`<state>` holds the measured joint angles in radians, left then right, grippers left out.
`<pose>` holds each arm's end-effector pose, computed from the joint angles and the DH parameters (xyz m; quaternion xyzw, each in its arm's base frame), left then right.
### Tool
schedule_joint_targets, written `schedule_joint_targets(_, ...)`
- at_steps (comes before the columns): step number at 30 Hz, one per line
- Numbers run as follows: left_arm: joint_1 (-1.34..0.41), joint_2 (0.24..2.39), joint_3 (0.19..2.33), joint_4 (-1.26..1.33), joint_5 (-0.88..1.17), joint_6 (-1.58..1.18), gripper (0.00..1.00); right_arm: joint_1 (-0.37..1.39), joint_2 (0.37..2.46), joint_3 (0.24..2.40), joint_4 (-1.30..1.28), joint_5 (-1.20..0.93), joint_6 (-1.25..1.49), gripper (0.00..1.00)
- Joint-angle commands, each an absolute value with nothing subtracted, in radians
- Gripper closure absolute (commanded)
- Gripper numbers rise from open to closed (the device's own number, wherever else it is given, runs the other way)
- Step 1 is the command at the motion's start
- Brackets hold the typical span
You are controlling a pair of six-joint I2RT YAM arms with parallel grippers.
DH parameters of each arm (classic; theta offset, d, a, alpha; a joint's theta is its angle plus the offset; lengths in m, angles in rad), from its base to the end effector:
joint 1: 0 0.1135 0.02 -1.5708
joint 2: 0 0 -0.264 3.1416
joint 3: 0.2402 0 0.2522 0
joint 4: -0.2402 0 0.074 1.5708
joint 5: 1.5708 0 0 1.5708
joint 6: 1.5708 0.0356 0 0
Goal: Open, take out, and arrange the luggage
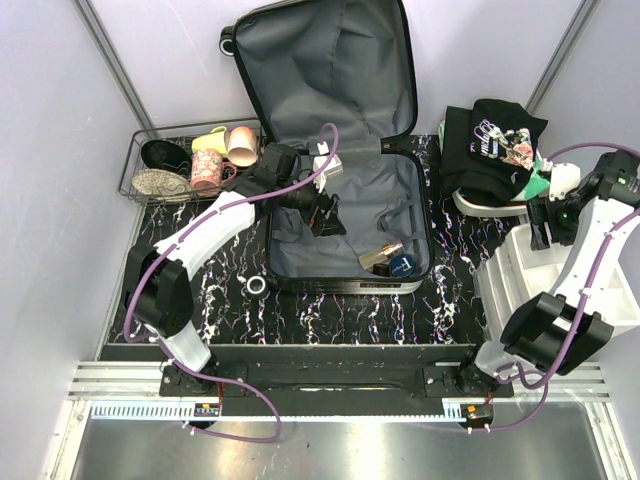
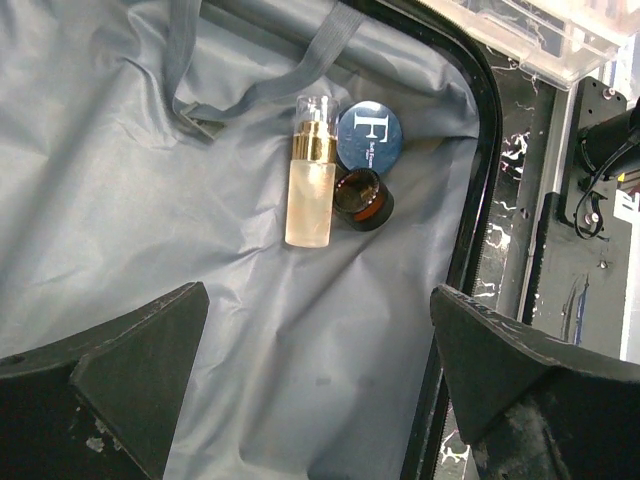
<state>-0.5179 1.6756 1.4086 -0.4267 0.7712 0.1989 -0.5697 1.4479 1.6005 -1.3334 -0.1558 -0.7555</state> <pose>0.3146 -0.2078 0.3057 0.4438 0.7296 -0.3987 0.3344 0.2237 -0.1367 0.3711 -0.1057 0.9725 -0.0586 0.1993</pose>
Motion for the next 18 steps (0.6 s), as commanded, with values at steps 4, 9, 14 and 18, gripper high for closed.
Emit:
schedule_joint_targets(4, -0.514, 1.700, 1.494, -0.414, 0.792, 0.181, 0.01, -0.572, 1.344, 1.703, -1.621, -0.173, -0.772, 0.25)
schedule_joint_targets(9, -0.514, 1.723, 1.522, -0.413, 0.784, 0.172, 0.01, -0.572, 1.325, 1.560, -1.482, -0.187, -0.715, 0.20)
schedule_joint_targets(14, -0.512, 1.735, 1.555, -0.448, 0.773, 0.192, 0.01, -0.572, 1.354, 1.508, -1.312, -0.222, -0.684, 0.17)
schedule_joint_targets(18, -0.512, 1.732, 1.559, -0.457, 0.759, 0.202, 0.01, -0.572, 1.371, 1.503, -1.220, -0.288, -0.692, 0.16)
